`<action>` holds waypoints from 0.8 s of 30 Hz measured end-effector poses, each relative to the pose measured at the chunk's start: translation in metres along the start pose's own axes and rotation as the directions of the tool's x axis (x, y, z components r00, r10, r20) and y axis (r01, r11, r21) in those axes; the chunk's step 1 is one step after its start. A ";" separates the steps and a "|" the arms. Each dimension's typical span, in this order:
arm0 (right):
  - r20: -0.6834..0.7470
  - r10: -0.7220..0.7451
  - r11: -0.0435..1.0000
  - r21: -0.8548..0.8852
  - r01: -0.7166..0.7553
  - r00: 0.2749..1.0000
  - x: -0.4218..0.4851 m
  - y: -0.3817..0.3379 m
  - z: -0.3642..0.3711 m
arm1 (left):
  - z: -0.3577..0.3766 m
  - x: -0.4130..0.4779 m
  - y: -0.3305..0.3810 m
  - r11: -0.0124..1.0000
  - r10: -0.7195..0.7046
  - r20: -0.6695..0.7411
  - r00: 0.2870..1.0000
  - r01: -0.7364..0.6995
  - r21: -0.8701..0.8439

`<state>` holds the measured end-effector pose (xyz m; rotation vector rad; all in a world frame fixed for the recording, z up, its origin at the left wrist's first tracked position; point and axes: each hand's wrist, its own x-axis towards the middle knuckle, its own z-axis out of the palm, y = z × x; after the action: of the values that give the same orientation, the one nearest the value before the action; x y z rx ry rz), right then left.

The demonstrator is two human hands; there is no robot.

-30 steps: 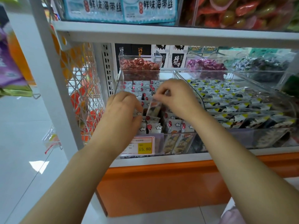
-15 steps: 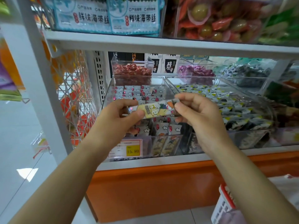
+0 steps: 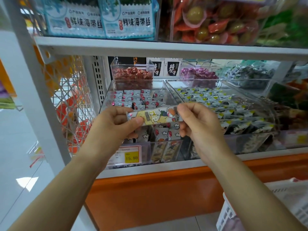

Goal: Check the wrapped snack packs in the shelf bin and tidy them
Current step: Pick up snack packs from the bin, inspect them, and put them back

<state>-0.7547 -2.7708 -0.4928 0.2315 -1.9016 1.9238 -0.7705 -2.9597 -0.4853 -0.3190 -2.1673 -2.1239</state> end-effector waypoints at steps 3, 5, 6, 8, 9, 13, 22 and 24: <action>-0.047 0.018 1.000 -0.015 -0.018 0.999 0.000 0.003 0.000 | 0.002 -0.001 -0.001 0.996 0.072 -0.051 0.996 -0.070 0.054; -0.098 0.032 0.999 -0.039 -0.036 0.995 0.000 0.005 0.000 | 0.005 -0.003 -0.001 0.997 0.071 -0.037 0.997 -0.070 0.043; -0.117 0.035 0.998 -0.047 -0.040 0.993 0.000 0.006 0.000 | 0.006 -0.003 0.000 0.999 0.052 -0.019 0.998 -0.052 0.012; -0.152 0.050 0.998 -0.037 -0.056 0.987 0.001 0.005 0.000 | 0.007 -0.003 0.002 0.995 0.004 0.028 1.000 -0.002 -0.098; -0.167 0.067 0.997 -0.023 -0.072 0.984 0.001 0.005 0.000 | 0.007 -0.003 0.003 0.988 -0.013 0.052 0.999 0.021 -0.153; -0.188 0.179 0.981 0.108 -0.160 0.966 0.003 0.004 -0.003 | 0.005 -0.003 0.004 0.954 -0.021 0.120 0.993 0.056 -0.295; -0.086 0.376 0.829 0.476 -0.294 0.923 0.004 -0.001 -0.002 | 0.006 -0.006 0.003 0.940 -0.086 0.184 0.979 0.141 -0.311; -0.101 0.322 0.872 0.420 -0.253 0.941 0.004 -0.001 -0.002 | 0.007 -0.008 0.006 0.927 -0.128 0.217 0.968 0.194 -0.322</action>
<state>-0.7574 -2.7684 -0.4904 -0.1059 -1.4797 2.4428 -0.7614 -2.9536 -0.4814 -0.3977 -1.9674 -2.6713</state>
